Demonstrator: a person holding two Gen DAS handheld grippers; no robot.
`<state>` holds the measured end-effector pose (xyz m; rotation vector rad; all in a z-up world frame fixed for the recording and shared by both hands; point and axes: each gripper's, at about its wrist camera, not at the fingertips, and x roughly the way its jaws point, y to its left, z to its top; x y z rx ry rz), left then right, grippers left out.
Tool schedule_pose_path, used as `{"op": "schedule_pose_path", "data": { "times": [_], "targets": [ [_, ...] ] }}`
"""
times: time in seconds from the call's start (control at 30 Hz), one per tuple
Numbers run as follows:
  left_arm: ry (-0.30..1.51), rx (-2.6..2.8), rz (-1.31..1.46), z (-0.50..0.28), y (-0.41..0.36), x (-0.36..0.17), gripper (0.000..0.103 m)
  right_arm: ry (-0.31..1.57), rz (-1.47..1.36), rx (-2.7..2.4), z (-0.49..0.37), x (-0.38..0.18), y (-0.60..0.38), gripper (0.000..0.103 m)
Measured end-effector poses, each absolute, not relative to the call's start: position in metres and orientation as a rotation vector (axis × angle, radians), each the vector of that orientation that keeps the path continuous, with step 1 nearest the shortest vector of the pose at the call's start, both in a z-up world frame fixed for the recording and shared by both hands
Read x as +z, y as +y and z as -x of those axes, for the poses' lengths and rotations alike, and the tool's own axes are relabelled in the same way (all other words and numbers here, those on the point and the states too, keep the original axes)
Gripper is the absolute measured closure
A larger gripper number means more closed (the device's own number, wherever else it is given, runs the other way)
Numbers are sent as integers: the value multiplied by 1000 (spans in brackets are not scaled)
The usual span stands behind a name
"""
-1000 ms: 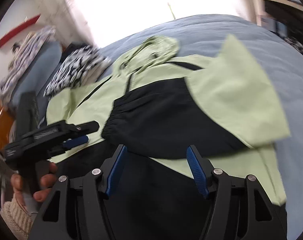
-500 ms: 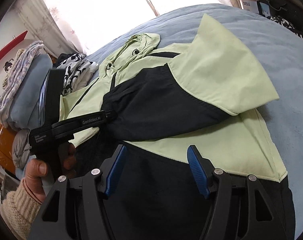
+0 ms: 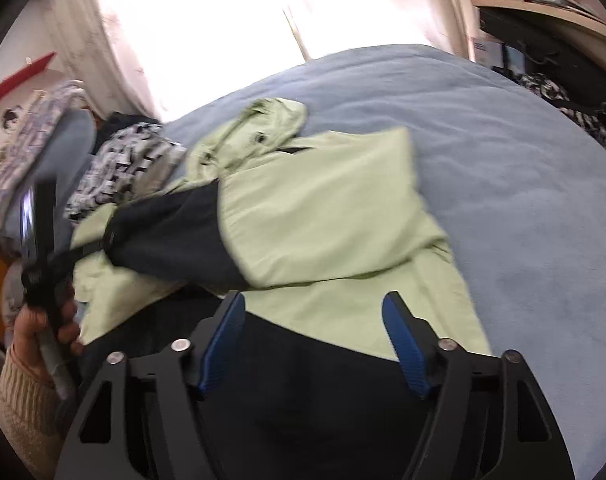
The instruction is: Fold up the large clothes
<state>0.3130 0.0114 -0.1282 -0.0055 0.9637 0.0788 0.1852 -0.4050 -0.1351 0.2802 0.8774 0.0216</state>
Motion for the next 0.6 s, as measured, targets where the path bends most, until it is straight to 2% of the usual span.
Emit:
{"op": "schedule_pose_path", "data": {
  "times": [0.07,0.13,0.17,0.2,0.27,0.57,0.6],
  "targets": [
    [1042,53,69,-315,27,-151,72,922,-329,19,-196,-138,-415,25],
    [1047,25,109,-316,34,-156,69,960,-370,20,-210,-141,-429,24],
    [1043,9,134,-319,37,-154,64,970,-388,20,-219,-141,-438,24],
    [1042,-5,150,-321,37,-153,54,978,-397,14,-230,-142,-445,24],
    [1049,-34,197,-331,39,-152,45,995,-408,-2,-261,-144,-463,24],
    [1059,-26,159,-362,31,-170,45,1023,-557,-25,-407,-186,-541,26],
    [1057,-31,150,-364,29,-170,50,1031,-561,-39,-421,-193,-544,27]
  ]
}}
